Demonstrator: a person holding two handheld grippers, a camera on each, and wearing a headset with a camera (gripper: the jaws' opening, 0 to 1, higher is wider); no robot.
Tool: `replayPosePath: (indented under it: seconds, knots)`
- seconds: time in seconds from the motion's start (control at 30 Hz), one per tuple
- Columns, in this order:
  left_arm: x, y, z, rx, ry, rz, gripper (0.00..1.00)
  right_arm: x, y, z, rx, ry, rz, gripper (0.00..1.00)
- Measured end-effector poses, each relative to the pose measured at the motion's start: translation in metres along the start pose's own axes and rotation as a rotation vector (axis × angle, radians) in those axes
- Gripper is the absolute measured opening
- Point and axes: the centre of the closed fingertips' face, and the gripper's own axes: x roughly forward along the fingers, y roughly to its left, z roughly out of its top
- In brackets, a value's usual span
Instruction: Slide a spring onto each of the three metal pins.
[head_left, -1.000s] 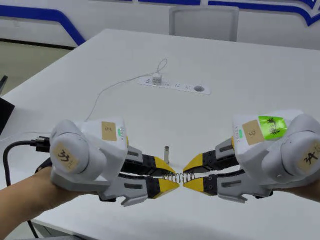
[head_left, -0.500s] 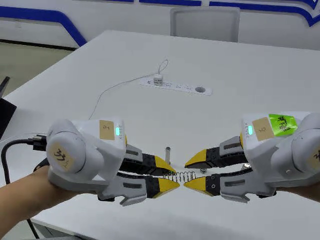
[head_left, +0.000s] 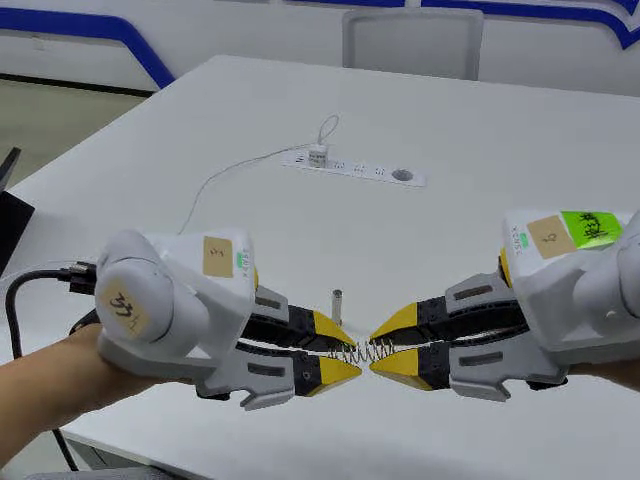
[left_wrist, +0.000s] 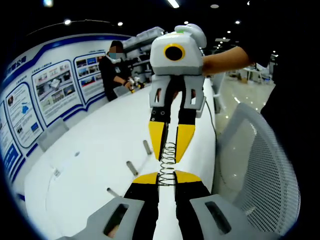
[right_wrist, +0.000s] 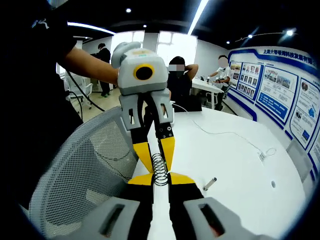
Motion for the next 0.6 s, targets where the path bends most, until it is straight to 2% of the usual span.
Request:
replayPosePath:
  seconds: [0.1, 0.2, 0.3, 0.4, 0.53, 0.6]
  knots:
    - [0.001, 0.001, -0.001, 0.001, 0.007, 0.002, 0.11, -0.001, 0.000, 0.008, 0.021, -0.038, 0.002, 0.11]
    - [0.003, 0.002, -0.001, -0.007, 0.007, 0.005, 0.10, 0.000, -0.002, 0.022, 0.064, -0.108, 0.005, 0.11]
    - [0.006, 0.005, -0.002, -0.011, 0.014, 0.023, 0.10, 0.003, -0.004, 0.024, 0.062, -0.110, -0.003, 0.11]
    - [0.005, 0.005, -0.003, -0.046, 0.016, 0.026, 0.10, 0.006, -0.005, 0.026, 0.076, -0.121, -0.001, 0.11]
    - [0.002, 0.007, 0.003, -0.089, -0.024, 0.037, 0.11, 0.005, -0.008, 0.037, 0.126, -0.189, -0.007, 0.11]
    - [0.002, 0.007, 0.002, -0.084, -0.024, 0.041, 0.11, 0.006, -0.009, 0.037, 0.131, -0.185, -0.010, 0.11]
